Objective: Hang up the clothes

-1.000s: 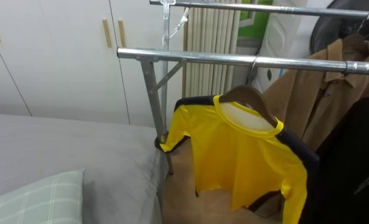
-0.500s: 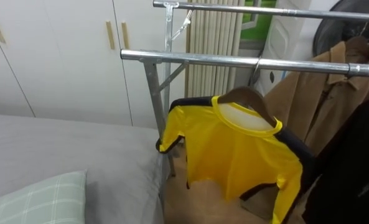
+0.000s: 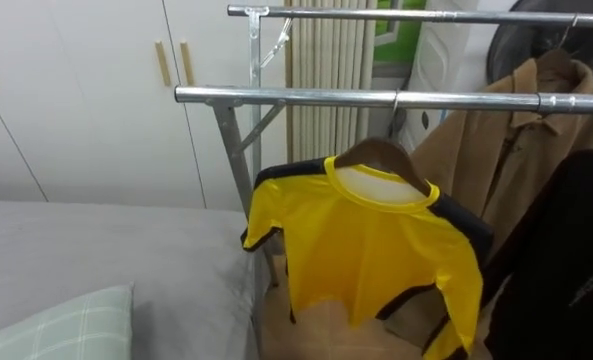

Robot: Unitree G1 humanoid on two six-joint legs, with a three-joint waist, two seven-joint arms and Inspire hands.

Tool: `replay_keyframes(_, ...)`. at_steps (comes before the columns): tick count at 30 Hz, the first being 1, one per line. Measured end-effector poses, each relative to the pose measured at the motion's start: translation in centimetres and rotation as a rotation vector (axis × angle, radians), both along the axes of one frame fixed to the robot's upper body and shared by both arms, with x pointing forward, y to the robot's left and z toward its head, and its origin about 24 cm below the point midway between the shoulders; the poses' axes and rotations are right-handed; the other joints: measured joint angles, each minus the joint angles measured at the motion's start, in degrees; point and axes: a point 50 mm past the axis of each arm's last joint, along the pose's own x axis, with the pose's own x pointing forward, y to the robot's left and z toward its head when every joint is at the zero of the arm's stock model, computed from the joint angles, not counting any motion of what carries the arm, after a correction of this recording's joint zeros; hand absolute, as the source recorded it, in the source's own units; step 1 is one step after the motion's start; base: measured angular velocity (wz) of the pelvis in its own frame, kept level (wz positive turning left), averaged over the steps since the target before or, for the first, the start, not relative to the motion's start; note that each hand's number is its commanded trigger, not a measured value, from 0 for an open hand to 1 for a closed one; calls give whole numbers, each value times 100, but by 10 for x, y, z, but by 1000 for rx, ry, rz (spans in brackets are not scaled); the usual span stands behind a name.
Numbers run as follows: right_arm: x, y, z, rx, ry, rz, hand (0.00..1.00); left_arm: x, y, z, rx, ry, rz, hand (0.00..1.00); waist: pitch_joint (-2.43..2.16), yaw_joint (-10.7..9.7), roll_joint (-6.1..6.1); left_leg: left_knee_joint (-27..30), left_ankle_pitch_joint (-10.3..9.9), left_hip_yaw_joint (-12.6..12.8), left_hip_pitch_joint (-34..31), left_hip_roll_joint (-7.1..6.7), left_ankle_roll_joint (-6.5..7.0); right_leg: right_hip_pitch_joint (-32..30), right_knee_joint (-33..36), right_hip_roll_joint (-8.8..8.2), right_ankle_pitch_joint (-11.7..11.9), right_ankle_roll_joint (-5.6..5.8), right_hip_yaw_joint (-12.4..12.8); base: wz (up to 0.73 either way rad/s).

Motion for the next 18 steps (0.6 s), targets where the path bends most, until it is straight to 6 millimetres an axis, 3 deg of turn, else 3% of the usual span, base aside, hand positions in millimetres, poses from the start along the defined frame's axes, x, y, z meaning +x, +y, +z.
replay_keyframes(8,1,1,-1,23,10,9,0,0,3,1,4,-8,-5,0,12,-1,-42,18,-1,-4,-11,3,-1,0,-5,6,0,3,-3,0)
replay_keyframes(14,6,0,0,-26,2,73,0,0,2,0,4,-8,-12,0,13,-5,-16,-49,-39,-23,-30,15,0,17,-3,14,39,-37,-30,0)
replay_keyframes(18,12,0,1,-79,-2,147,0,1,1,0,0,-10,-17,0,8,73,80,-22,-50,-26,-47,26,-11,0,-11,27,38,-39,-27,0)
